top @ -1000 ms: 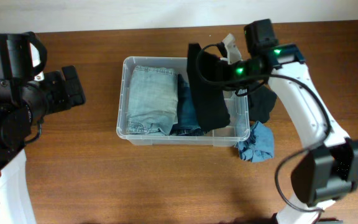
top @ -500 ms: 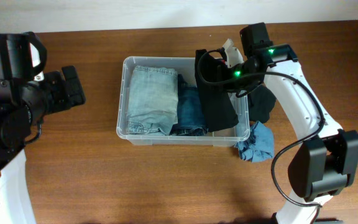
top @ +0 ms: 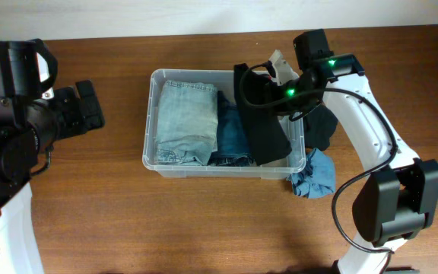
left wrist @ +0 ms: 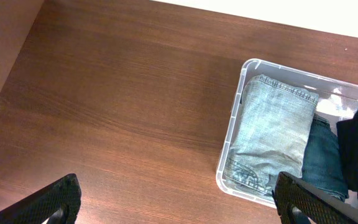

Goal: Pack container
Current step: 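Lift the black garment and lower it into the container's right side, then press the black garment down into the container with the right gripper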

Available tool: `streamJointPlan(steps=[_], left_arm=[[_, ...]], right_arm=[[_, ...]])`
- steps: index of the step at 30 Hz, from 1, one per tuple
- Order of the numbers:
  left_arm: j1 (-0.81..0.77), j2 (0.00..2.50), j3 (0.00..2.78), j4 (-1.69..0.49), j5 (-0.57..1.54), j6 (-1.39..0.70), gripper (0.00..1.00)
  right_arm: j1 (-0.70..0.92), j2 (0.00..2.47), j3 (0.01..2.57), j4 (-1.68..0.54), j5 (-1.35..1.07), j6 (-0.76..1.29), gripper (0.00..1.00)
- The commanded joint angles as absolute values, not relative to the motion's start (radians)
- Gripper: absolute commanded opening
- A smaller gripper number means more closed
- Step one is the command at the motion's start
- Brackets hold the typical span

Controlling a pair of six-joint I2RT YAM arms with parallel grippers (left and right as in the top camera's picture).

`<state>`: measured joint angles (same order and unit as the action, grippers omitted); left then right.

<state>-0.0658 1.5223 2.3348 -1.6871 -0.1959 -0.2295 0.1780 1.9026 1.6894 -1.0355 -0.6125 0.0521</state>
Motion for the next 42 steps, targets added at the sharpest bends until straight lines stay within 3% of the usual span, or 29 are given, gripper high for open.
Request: streamJointPlan(steps=[1, 5, 12, 16, 22, 30, 34, 42], left_arm=[[-0.062, 1.522, 2.343, -1.687, -0.207, -0.239, 0.99], [-0.063, 1.522, 2.343, -1.687, -0.207, -0.239, 0.99], [-0.062, 1.522, 2.343, -1.687, -0.207, -0.239, 0.99], [-0.063, 1.522, 2.343, -1.687, -0.207, -0.239, 0.99], [-0.063, 1.522, 2.343, -1.687, -0.207, -0.239, 1.0], [-0.063, 1.522, 2.343, -1.687, -0.207, -0.239, 0.99], [-0.063, 1.522, 2.343, -1.687, -0.207, -0.239, 0.99], [-0.062, 1.522, 2.343, -1.687, -0.207, -0.239, 0.99]], right_arm=[[0.186, 1.893, 1.693, -1.023, -0.733, 0.029, 0.16], [0.186, 1.893, 1.694, -0.983, -0.825, 0.042, 0.16], [0.186, 1.893, 1.694, -0.757, -0.964, 0.346, 0.15], [0.184, 1.902, 1.693, -0.748, -0.922, 0.379, 0.15], [0.183, 1.953, 1.664, -0.912, -0.753, 0.371, 0.16], [0.182, 1.966, 1.505, -0.898, -0.584, 0.374, 0.16], [0.182, 1.966, 1.481, -0.873, -0.452, 0.374, 0.24], [0.184, 1.958, 1.538, -0.832, -0.464, 0.274, 0.42]])
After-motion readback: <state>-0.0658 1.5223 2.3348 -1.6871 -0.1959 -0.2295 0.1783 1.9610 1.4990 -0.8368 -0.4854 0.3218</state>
